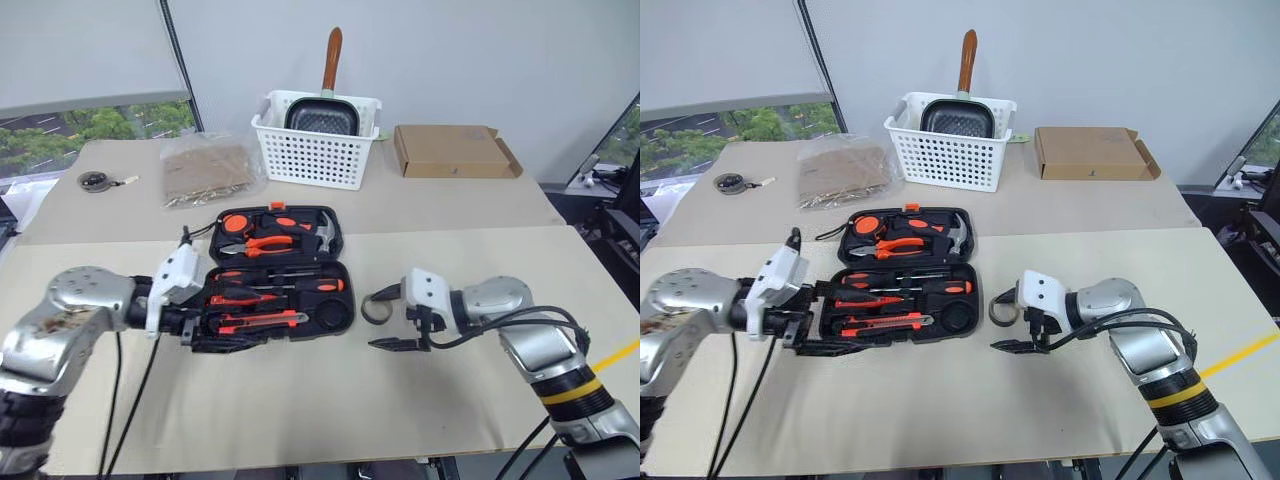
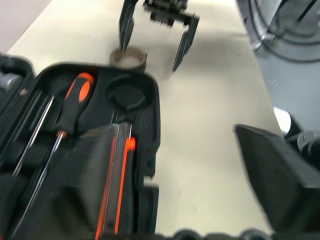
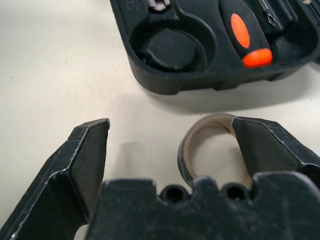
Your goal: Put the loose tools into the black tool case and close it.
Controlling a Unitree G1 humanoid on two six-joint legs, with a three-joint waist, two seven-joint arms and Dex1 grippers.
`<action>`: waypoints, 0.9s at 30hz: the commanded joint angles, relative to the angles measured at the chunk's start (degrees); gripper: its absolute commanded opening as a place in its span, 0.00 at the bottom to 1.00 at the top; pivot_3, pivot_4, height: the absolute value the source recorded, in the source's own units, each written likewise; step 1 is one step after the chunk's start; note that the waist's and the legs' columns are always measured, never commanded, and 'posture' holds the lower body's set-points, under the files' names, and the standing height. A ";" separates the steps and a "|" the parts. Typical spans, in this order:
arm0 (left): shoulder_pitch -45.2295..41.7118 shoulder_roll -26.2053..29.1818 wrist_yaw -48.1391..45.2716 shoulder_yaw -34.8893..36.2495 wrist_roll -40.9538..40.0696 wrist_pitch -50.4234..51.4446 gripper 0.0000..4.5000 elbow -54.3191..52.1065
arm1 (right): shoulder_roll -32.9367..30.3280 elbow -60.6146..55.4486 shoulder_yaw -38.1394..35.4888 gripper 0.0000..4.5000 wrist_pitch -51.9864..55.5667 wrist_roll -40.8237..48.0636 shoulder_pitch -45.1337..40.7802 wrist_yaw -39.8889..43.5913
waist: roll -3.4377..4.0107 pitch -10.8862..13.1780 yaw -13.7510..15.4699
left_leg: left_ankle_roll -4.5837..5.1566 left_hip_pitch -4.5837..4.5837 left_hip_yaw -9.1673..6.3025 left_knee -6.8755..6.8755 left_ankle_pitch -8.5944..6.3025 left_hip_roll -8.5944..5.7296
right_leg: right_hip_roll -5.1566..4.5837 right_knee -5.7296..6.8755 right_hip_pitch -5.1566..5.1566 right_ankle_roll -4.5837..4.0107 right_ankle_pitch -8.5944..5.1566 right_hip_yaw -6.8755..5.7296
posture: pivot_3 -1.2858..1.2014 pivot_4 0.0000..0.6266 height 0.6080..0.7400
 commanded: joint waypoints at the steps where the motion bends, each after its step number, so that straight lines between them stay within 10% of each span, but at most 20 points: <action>1: 2.19 0.78 2.79 4.48 -2.53 1.78 1.00 -4.49 | -0.57 -0.32 0.38 0.68 0.48 -2.82 -0.82 -2.35 | 0.00 0.00 0.11 | -0.01 -0.01 0.00 0.00 0.00 -0.01 | -0.01 0.00 0.01 0.00 0.00 0.00 | 0.52 0.24 0.70; 10: 5.29 1.78 3.78 5.09 -3.31 2.50 1.00 -7.14 | -0.15 1.35 1.23 0.00 0.50 -4.10 -2.55 -2.28 | -0.02 0.01 0.04 | -0.07 0.01 0.00 0.01 0.04 -0.03 | 0.01 0.01 0.01 0.00 0.00 0.00 | 0.52 0.24 0.70; 27: 7.51 1.38 5.53 7.30 -5.30 2.87 1.00 -8.58 | 7.16 -8.68 5.51 0.00 7.75 0.18 -9.75 -1.55 | -0.02 0.00 -0.08 | -0.20 -0.01 0.00 -0.02 0.11 0.08 | 0.13 0.05 -0.06 -0.03 0.01 -0.01 | 0.52 0.24 0.70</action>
